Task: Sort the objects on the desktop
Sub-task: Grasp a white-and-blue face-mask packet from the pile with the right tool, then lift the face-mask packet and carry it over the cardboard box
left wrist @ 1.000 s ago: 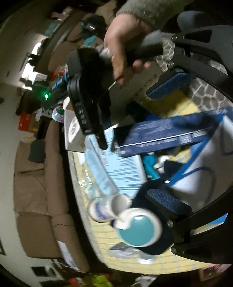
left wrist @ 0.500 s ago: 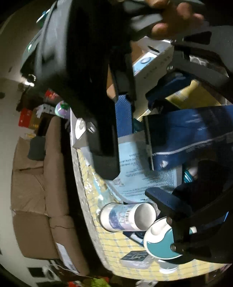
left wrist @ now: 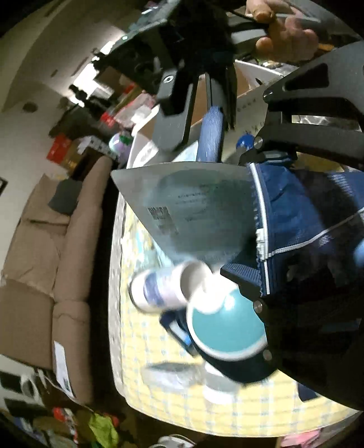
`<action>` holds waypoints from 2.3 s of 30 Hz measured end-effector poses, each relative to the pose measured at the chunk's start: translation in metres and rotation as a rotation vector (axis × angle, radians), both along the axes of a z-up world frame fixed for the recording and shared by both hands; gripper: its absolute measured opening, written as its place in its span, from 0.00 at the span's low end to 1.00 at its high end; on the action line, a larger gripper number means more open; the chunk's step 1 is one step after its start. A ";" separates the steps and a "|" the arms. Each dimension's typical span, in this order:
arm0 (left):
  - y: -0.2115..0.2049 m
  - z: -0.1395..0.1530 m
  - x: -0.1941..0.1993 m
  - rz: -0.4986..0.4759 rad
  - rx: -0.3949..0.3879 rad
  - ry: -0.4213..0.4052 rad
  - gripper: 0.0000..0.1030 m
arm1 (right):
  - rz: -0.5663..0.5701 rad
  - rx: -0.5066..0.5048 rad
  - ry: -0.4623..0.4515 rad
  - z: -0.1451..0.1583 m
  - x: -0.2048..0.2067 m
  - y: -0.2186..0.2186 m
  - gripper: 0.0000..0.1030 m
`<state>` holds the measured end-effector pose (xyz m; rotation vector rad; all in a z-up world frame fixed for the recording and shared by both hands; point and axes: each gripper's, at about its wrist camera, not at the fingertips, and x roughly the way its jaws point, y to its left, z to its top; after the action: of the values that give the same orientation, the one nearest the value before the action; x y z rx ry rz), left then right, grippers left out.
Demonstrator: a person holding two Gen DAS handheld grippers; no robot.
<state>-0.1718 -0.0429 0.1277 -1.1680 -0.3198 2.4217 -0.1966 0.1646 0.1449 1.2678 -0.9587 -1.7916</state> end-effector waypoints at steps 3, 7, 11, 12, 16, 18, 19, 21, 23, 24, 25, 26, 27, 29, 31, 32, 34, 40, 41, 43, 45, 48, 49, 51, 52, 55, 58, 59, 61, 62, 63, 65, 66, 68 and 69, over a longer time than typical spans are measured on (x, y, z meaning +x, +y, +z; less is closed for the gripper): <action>-0.018 -0.005 0.002 0.028 -0.011 -0.014 0.54 | -0.005 0.013 -0.005 -0.006 -0.001 -0.004 0.49; -0.032 -0.004 0.005 0.046 -0.019 -0.018 0.54 | -0.016 0.119 0.026 -0.004 -0.002 -0.016 0.51; -0.041 0.001 0.005 0.061 -0.019 -0.015 0.55 | -0.030 0.233 0.026 -0.018 -0.003 -0.023 0.56; -0.044 0.002 0.004 0.064 -0.010 -0.017 0.57 | -0.031 0.244 0.017 -0.024 -0.003 -0.025 0.56; -0.057 0.013 0.002 0.065 0.104 -0.014 0.75 | -0.009 0.266 -0.009 -0.048 -0.002 -0.037 0.56; -0.059 0.017 -0.006 0.054 0.149 -0.026 0.79 | 0.012 0.285 -0.003 -0.053 0.000 -0.046 0.54; -0.057 0.018 -0.010 0.052 0.148 -0.033 0.79 | 0.022 0.295 0.003 -0.056 0.000 -0.050 0.53; -0.051 0.020 -0.023 0.042 0.121 -0.043 0.79 | 0.030 0.305 0.010 -0.058 0.001 -0.055 0.53; -0.045 0.018 -0.037 0.045 0.079 -0.060 0.79 | 0.031 0.303 0.021 -0.058 0.002 -0.057 0.53; -0.042 0.014 -0.043 0.049 0.062 -0.079 0.77 | 0.034 0.301 0.024 -0.057 0.002 -0.057 0.53; -0.041 0.009 -0.048 0.050 0.053 -0.097 0.65 | 0.040 0.307 0.029 -0.057 0.003 -0.057 0.53; -0.039 0.005 -0.052 0.043 0.048 -0.108 0.57 | 0.048 0.319 0.037 -0.057 0.005 -0.057 0.53; -0.038 0.003 -0.053 0.042 0.028 -0.102 0.38 | 0.054 0.329 0.043 -0.056 0.006 -0.056 0.53; -0.037 0.001 -0.050 0.040 0.003 -0.082 0.08 | 0.052 0.355 0.059 -0.055 0.011 -0.053 0.53; -0.040 -0.005 -0.044 0.047 0.010 -0.084 0.07 | 0.038 0.360 0.060 -0.057 0.015 -0.047 0.53; -0.041 -0.008 -0.043 0.050 0.013 -0.087 0.07 | 0.026 0.358 0.057 -0.059 0.016 -0.042 0.54; -0.045 -0.010 -0.036 0.052 0.030 -0.079 0.07 | -0.009 0.360 0.055 -0.061 0.018 -0.032 0.57; -0.056 -0.012 -0.008 0.024 0.046 -0.061 0.07 | -0.110 0.336 0.028 -0.064 0.003 -0.003 0.60; -0.060 -0.013 -0.002 0.024 0.050 -0.059 0.08 | -0.108 0.349 0.041 -0.062 0.001 -0.003 0.60; -0.071 -0.018 0.010 0.033 0.050 -0.062 0.08 | -0.079 0.366 0.073 -0.055 -0.004 -0.011 0.60; -0.079 -0.022 0.017 0.044 0.048 -0.072 0.08 | -0.043 0.374 0.098 -0.053 -0.007 -0.022 0.60; -0.087 -0.030 0.024 0.053 0.046 -0.087 0.08 | 0.015 0.403 0.115 -0.055 -0.009 -0.042 0.60; -0.089 -0.034 0.025 0.056 0.051 -0.094 0.08 | 0.032 0.409 0.117 -0.057 -0.009 -0.048 0.60; -0.091 -0.037 0.025 0.057 0.062 -0.102 0.08 | 0.035 0.383 0.114 -0.060 -0.008 -0.051 0.60; -0.092 -0.039 0.025 0.057 0.068 -0.105 0.08 | 0.034 0.367 0.107 -0.060 -0.008 -0.051 0.56; -0.091 -0.040 0.024 0.055 0.088 -0.112 0.09 | 0.048 0.335 0.096 -0.057 -0.002 -0.049 0.43; -0.090 -0.040 0.024 0.052 0.094 -0.110 0.10 | 0.067 0.370 0.115 -0.049 0.006 -0.049 0.38; -0.089 -0.039 0.024 0.051 0.098 -0.108 0.11 | 0.071 0.376 0.116 -0.046 0.009 -0.049 0.38; -0.086 -0.034 0.026 0.050 0.110 -0.102 0.13 | 0.076 0.367 0.121 -0.038 0.015 -0.046 0.38; -0.084 -0.031 0.028 0.046 0.117 -0.096 0.14 | 0.076 0.362 0.129 -0.032 0.019 -0.043 0.38; -0.081 -0.025 0.029 0.042 0.122 -0.088 0.14 | 0.074 0.359 0.135 -0.027 0.021 -0.041 0.38; -0.073 -0.013 0.033 0.026 0.131 -0.071 0.14 | 0.065 0.339 0.152 -0.013 0.028 -0.030 0.38; -0.067 -0.005 0.034 0.015 0.137 -0.061 0.14 | 0.055 0.329 0.163 -0.005 0.033 -0.021 0.38; -0.050 0.012 0.035 -0.016 0.146 -0.042 0.14 | 0.032 0.304 0.184 0.012 0.042 0.003 0.38; -0.034 0.023 0.035 -0.041 0.146 -0.028 0.14 | 0.018 0.298 0.193 0.020 0.047 0.018 0.38</action>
<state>-0.1369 -0.0769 0.1510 -1.1334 -0.4683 2.3063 -0.1499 0.1825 0.1651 1.2449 -0.5871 -2.0546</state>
